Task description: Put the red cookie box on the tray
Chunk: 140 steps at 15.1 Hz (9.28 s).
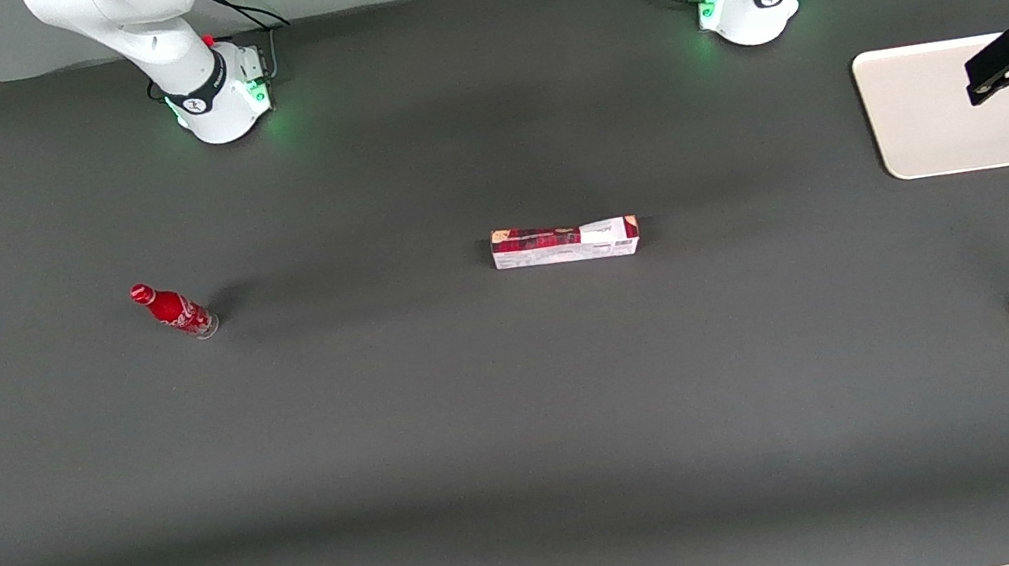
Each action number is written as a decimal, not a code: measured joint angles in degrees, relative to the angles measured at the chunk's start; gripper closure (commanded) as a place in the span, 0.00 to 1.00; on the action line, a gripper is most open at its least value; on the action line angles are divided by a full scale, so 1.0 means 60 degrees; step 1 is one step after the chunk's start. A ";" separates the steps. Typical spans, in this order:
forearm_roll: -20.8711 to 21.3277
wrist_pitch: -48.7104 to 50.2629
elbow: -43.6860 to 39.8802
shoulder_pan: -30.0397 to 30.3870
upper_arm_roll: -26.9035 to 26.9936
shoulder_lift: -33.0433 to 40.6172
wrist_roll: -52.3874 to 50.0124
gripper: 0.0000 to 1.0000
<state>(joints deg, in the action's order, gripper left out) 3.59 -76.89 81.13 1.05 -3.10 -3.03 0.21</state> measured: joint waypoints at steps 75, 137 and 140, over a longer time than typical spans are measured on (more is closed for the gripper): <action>0.2210 -0.9632 0.5242 -0.3163 -0.4194 -0.4721 -2.1403 1.00; -0.5051 -1.1028 0.7943 -0.0972 1.0316 -0.4104 1.3034 0.75; -0.5851 -1.1028 0.7871 -0.0884 1.0203 -0.4598 1.3723 0.00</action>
<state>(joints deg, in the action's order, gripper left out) -31.52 -143.06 128.36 -4.25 58.11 -30.62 82.55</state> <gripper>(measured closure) 0.780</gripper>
